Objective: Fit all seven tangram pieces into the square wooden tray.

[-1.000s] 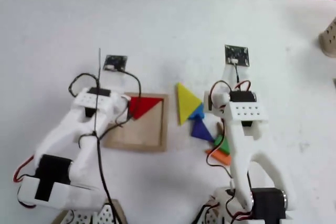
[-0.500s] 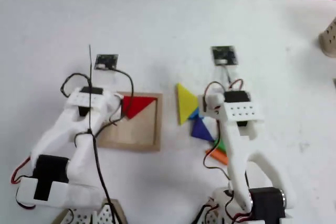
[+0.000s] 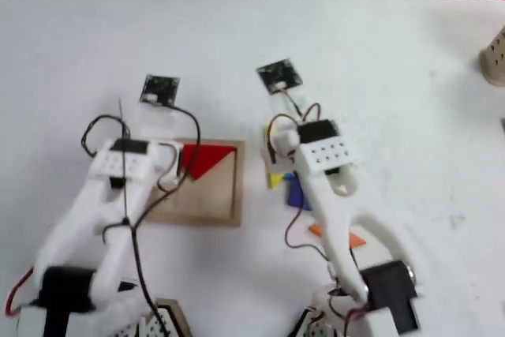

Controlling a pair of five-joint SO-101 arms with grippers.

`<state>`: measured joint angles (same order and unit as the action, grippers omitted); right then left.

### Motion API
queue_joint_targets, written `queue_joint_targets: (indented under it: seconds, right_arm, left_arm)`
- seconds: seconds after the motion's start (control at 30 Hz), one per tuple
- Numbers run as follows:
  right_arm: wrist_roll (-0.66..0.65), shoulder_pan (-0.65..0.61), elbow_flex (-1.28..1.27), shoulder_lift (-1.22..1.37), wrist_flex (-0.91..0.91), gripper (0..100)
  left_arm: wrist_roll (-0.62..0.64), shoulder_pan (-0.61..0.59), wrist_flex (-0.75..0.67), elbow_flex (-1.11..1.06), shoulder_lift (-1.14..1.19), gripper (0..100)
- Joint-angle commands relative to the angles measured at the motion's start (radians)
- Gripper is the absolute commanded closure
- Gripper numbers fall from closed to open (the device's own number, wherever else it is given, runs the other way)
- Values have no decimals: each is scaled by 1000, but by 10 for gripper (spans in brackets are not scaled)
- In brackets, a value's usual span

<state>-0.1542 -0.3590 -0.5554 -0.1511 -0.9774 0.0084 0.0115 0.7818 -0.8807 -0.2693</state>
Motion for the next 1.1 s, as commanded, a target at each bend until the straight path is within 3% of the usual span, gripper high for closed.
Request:
queue_joint_targets:
  seconds: [0.0, 0.1, 0.3, 0.47, 1.07]
  right_arm:
    - [-17, -5, 48, 68, 81, 703]
    - [23, -12, 48, 128, 117, 701]
    - [298, -62, 97, 191, 119, 683]
    - [311, -110, 121, 243, 119, 660]
    - [359, -12, 239, 352, 68, 712]
  left_arm:
    - [-5, 5, -40, -38, -133, 973]
    - [-5, 5, -40, -54, -173, 973]
    - [-5, 5, -40, -48, -160, 973]
    - [-5, 5, -40, -51, -160, 973]
    - [-9, 5, -40, -54, -160, 973]
